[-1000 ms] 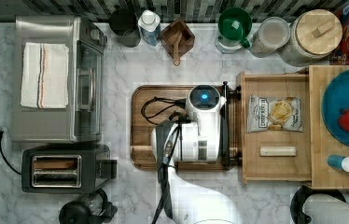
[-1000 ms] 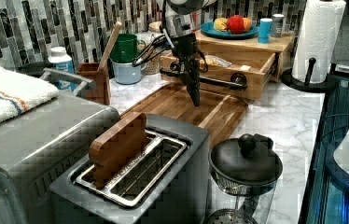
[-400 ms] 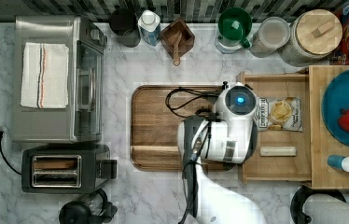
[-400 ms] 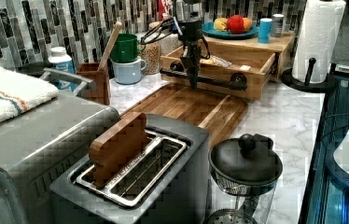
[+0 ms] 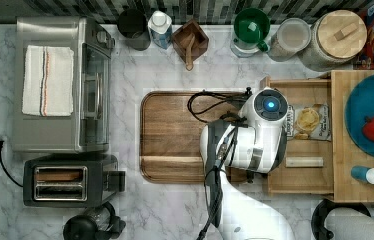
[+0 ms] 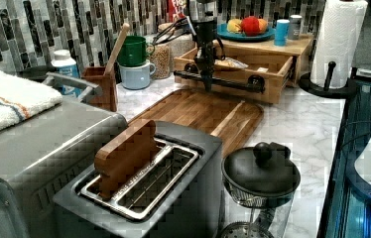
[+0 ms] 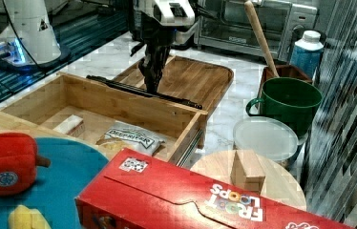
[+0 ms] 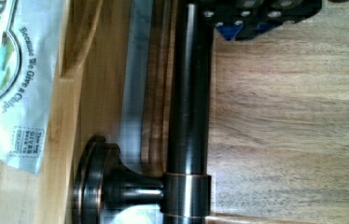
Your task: Close the drawer.
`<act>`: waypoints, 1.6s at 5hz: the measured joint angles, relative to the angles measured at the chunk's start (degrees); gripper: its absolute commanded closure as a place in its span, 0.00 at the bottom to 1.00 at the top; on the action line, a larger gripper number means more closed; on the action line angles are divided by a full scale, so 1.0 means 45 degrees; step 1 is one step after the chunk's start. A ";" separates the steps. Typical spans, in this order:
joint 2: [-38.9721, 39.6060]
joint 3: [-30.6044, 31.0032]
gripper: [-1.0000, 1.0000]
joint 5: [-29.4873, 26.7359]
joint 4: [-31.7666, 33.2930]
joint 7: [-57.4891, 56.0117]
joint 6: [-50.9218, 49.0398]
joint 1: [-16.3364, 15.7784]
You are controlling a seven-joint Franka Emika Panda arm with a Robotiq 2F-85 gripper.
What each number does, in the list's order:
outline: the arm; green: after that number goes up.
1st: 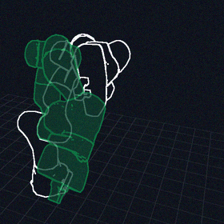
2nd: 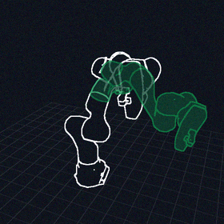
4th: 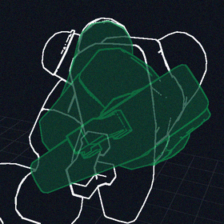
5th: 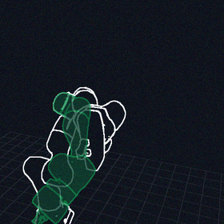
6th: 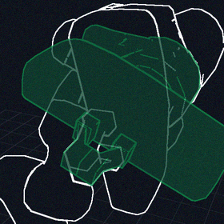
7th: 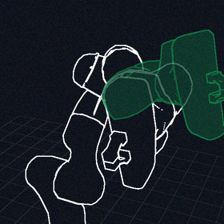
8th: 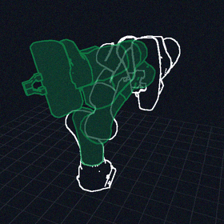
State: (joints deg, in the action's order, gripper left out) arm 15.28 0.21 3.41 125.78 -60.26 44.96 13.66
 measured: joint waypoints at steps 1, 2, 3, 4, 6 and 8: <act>0.0022 -0.0017 1.00 -0.0271 -0.0050 -0.0261 -0.0025 0.0191; 0.0330 -0.0026 1.00 -0.0770 -0.0572 -0.1380 -0.0696 0.0561; 0.0786 -0.0027 1.00 -0.1206 -0.1343 -0.2947 -0.1256 0.0993; 0.1172 -0.0150 1.00 -0.1328 -0.1865 -0.3792 -0.1306 0.1463; 0.2164 -0.0715 1.00 -0.1408 -0.3444 -0.5110 -0.1697 0.2436; 0.2468 -0.1385 1.00 -0.1418 -0.3904 -0.5173 -0.0883 0.2992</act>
State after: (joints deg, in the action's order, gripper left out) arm 26.38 -6.02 -2.97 108.21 -83.54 40.99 27.12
